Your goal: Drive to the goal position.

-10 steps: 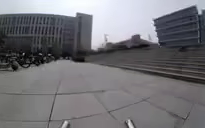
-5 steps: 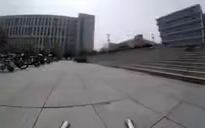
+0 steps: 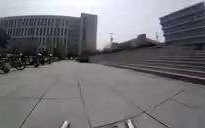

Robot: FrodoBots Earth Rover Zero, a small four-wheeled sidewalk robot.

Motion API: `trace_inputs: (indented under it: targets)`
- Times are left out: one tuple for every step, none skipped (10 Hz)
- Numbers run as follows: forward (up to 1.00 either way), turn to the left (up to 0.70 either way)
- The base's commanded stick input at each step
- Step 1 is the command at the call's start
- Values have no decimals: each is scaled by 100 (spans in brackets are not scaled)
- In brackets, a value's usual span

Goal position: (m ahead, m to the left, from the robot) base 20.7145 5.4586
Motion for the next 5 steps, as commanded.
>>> trace_inputs:
  targets:
    - [100, 1]
    - [100, 0]
    - [100, 0]
    - [100, 0]
    - [100, 0]
